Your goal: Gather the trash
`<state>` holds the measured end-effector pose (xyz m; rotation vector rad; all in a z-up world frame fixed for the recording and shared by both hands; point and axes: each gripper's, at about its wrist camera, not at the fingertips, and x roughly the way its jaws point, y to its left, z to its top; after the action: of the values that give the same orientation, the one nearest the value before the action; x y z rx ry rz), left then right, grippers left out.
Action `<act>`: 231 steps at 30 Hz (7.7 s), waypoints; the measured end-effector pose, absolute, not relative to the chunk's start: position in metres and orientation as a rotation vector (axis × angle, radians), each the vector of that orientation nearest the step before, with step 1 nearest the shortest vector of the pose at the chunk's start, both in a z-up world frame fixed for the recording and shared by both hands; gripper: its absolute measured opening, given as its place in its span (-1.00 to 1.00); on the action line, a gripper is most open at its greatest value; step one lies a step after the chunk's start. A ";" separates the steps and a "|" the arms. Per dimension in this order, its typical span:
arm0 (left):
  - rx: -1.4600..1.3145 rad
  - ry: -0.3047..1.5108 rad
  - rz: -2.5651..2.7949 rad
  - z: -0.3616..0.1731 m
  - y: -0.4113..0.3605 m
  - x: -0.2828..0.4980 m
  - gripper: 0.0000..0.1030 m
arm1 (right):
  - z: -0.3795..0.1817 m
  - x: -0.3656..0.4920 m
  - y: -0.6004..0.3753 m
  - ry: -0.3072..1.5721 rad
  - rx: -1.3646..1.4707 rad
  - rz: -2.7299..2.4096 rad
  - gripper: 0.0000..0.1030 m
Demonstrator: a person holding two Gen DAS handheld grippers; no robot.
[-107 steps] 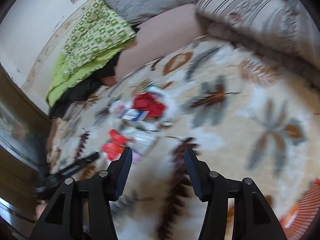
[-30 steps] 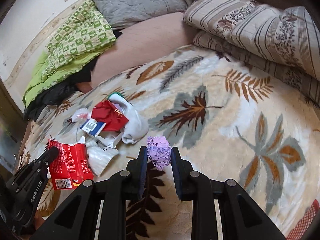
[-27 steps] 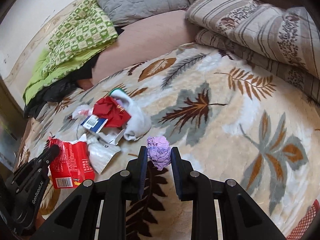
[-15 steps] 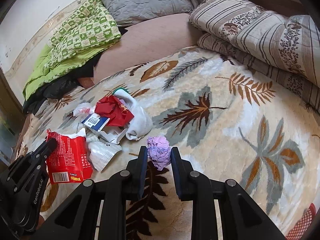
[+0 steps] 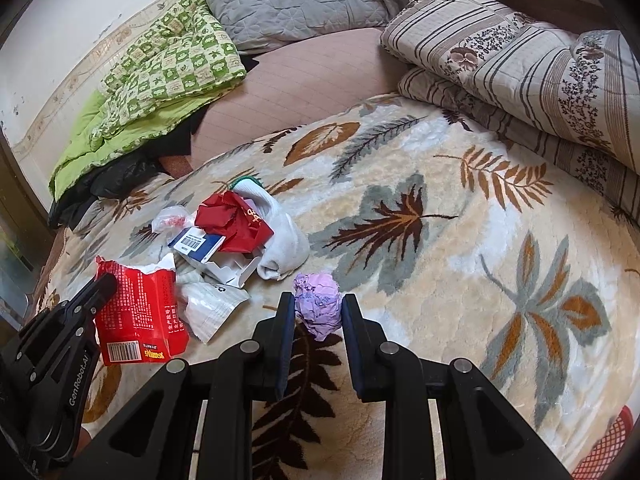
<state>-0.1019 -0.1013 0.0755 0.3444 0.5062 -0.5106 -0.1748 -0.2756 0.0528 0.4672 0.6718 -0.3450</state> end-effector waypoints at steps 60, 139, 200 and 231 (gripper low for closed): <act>0.189 0.535 -0.953 0.096 -0.109 -0.149 -0.97 | 0.088 -0.290 -0.298 0.503 0.561 -0.440 -0.51; -0.259 1.095 -0.535 0.018 -0.093 0.002 -0.04 | 0.060 -0.112 -0.314 0.724 0.565 -0.222 -0.23; -0.007 0.537 -0.522 0.099 -0.097 -0.056 -0.58 | 0.065 -0.168 -0.313 0.613 0.567 -0.340 -0.88; 0.250 0.620 -0.602 0.065 -0.151 -0.099 -0.58 | 0.066 -0.196 -0.313 0.633 0.470 -0.443 -0.88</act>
<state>-0.0986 -0.1513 0.0650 0.2505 0.6202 -0.6015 -0.1961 -0.3130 0.0658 0.4702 0.6331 -0.4428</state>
